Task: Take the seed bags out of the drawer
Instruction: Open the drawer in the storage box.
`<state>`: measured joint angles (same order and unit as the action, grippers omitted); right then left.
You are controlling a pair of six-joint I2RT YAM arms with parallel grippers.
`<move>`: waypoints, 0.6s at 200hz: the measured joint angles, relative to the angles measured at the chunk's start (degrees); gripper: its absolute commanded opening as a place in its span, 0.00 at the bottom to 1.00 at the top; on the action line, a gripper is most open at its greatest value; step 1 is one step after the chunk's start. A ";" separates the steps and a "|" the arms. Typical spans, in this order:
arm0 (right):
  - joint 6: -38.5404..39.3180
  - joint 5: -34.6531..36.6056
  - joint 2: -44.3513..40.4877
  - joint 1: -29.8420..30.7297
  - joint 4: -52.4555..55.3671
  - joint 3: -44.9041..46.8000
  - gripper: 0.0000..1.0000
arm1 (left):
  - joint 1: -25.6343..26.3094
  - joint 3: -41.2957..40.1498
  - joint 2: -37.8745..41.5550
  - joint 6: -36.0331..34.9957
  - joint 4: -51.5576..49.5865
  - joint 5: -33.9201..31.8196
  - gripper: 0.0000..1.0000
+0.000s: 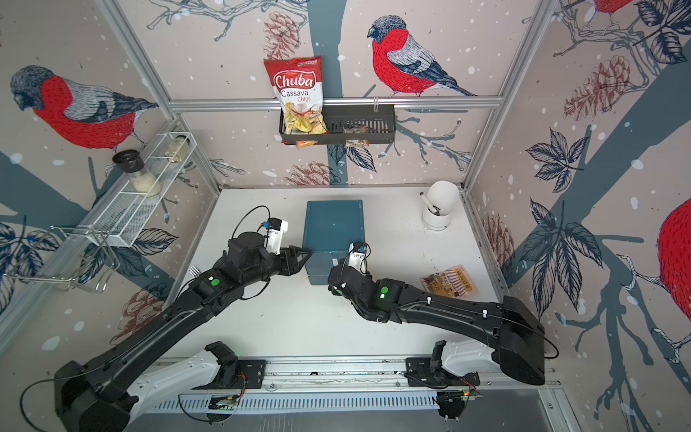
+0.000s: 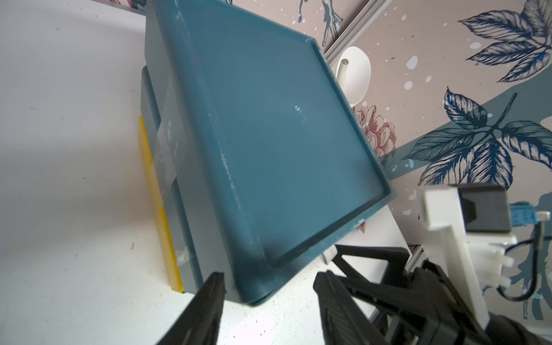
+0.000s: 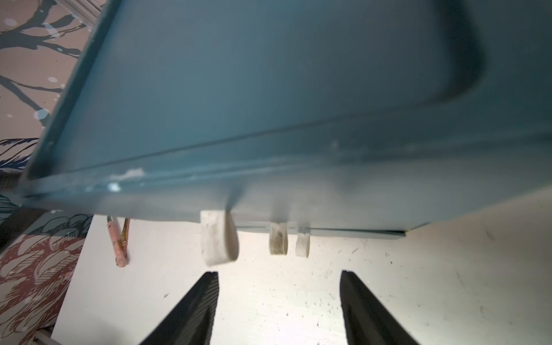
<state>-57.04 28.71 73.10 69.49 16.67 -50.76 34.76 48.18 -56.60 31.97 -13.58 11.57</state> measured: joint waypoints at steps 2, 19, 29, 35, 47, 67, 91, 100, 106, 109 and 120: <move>-0.13 0.02 -0.13 0.20 0.00 0.13 0.68 | -0.07 0.17 -0.02 0.13 0.00 0.00 0.58; -0.37 0.28 -1.84 1.97 -0.28 1.46 0.67 | -0.66 1.99 -0.59 0.85 0.04 -0.50 0.59; -1.16 0.61 -2.99 2.71 -0.72 2.40 0.66 | -1.09 2.69 -1.27 1.14 0.26 -1.11 0.59; -1.57 0.87 -3.67 3.21 -1.49 3.13 0.66 | -1.40 3.02 -1.90 1.18 0.52 -1.16 0.58; -1.86 1.01 -4.63 3.82 -3.02 4.63 0.66 | -1.99 3.41 -3.21 1.49 0.87 -1.16 0.58; -3.28 1.33 -6.25 4.50 -6.03 7.96 0.66 | -2.62 3.54 -5.16 2.27 0.87 -1.09 0.56; -5.42 1.33 -7.19 4.37 -10.40 11.98 0.60 | -3.02 3.48 -6.45 2.29 0.92 -1.09 0.55; -6.69 1.18 -7.41 3.80 -11.96 13.38 0.56 | -3.17 3.17 -6.56 2.32 1.11 -1.11 0.54; -7.80 0.81 -7.67 2.97 -13.29 14.56 0.55 | -3.21 2.93 -6.60 2.34 1.20 -1.11 0.54; -8.11 0.70 -7.78 2.58 -13.73 15.06 0.54 | -3.21 2.78 -6.62 2.36 1.25 -1.11 0.53; -9.35 -0.48 -8.46 0.59 -16.94 17.88 0.51 | -3.21 2.23 -6.62 2.36 1.29 -1.11 0.53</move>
<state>-66.39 28.23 64.64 70.08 -0.27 -32.88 31.55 50.41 -63.22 34.33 -12.29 10.46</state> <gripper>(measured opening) 0.541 0.534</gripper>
